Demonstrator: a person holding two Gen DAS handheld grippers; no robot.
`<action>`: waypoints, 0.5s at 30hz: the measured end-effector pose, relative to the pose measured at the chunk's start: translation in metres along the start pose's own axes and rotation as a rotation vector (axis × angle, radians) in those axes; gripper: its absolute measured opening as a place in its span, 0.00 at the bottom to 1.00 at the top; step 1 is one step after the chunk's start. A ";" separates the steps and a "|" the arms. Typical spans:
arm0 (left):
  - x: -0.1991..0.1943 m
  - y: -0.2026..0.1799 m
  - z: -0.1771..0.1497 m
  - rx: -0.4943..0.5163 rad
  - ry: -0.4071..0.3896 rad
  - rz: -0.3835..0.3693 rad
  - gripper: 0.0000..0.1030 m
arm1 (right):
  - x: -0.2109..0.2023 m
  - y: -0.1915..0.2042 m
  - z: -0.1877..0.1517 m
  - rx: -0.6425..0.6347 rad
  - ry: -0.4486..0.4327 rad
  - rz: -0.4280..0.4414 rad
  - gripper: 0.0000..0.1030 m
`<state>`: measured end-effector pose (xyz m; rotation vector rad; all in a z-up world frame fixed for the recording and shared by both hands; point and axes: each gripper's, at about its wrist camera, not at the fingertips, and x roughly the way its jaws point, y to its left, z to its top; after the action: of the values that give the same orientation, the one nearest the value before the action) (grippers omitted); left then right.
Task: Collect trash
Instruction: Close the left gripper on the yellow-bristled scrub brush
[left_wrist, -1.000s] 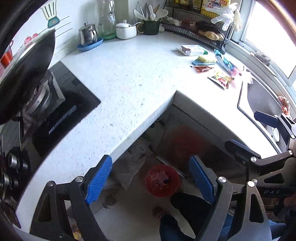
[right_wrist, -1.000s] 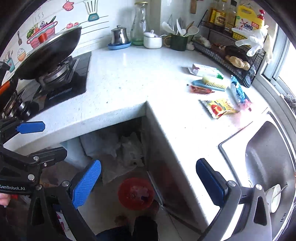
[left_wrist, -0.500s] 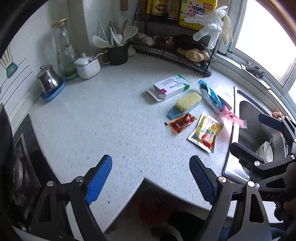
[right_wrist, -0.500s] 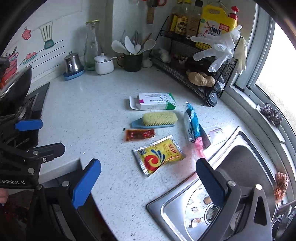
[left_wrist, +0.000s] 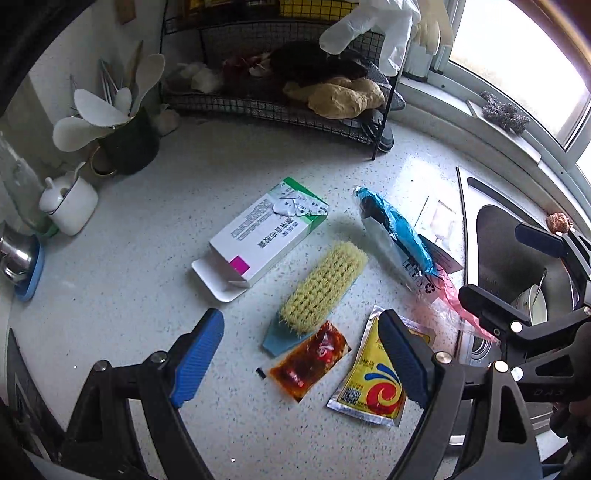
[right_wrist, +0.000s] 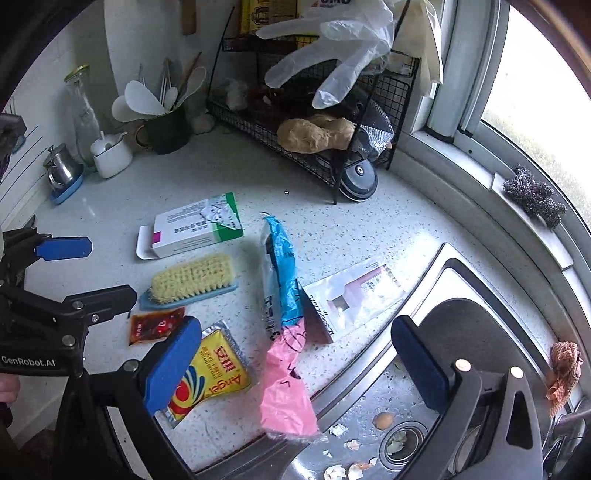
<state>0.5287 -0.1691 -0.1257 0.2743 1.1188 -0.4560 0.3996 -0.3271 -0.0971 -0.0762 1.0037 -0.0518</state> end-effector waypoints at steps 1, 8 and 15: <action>0.008 -0.002 0.004 0.013 0.015 -0.004 0.82 | 0.006 -0.005 0.001 0.006 0.010 -0.003 1.00; 0.054 -0.017 0.019 0.110 0.115 -0.024 0.71 | 0.031 -0.031 0.004 0.043 0.063 -0.014 1.00; 0.078 -0.026 0.020 0.151 0.150 -0.028 0.46 | 0.040 -0.045 -0.001 0.081 0.086 -0.011 1.00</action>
<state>0.5599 -0.2167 -0.1875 0.4309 1.2379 -0.5526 0.4203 -0.3746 -0.1274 -0.0053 1.0863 -0.1062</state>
